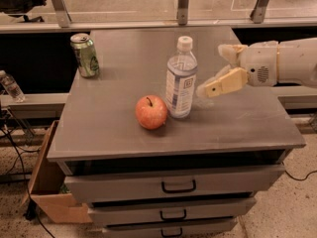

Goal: Move blue plastic bottle near apple

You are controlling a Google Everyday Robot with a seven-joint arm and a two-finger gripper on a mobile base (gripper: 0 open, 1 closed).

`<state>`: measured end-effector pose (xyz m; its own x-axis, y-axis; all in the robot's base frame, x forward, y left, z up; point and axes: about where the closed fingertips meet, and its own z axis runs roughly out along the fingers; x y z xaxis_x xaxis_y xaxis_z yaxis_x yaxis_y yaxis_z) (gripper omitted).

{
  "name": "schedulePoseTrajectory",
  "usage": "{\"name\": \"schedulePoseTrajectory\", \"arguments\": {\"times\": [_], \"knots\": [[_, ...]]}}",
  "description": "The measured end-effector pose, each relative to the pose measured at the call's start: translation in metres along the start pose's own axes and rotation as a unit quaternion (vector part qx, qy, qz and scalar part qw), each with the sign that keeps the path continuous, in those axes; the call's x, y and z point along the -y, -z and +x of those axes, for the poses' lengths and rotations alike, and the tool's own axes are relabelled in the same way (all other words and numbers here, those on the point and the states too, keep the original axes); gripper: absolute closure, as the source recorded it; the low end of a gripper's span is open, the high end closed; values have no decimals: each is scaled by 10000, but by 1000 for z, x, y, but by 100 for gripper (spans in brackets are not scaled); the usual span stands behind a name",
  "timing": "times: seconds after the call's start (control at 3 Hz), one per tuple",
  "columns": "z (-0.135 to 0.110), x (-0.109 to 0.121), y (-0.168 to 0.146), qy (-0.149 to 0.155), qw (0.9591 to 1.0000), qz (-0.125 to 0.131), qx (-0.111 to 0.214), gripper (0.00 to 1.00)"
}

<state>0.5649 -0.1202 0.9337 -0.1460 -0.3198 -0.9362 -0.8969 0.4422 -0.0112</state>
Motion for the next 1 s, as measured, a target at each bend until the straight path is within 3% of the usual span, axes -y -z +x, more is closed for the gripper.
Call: {"name": "schedulePoseTrajectory", "arguments": {"times": [0.33,0.67,1.0], "knots": [[-16,37,32,219,9982,514,212,0],[-17,80,70,286,9893,1323,546,0],[-17,79,70,286,9893,1322,546,0]]}}
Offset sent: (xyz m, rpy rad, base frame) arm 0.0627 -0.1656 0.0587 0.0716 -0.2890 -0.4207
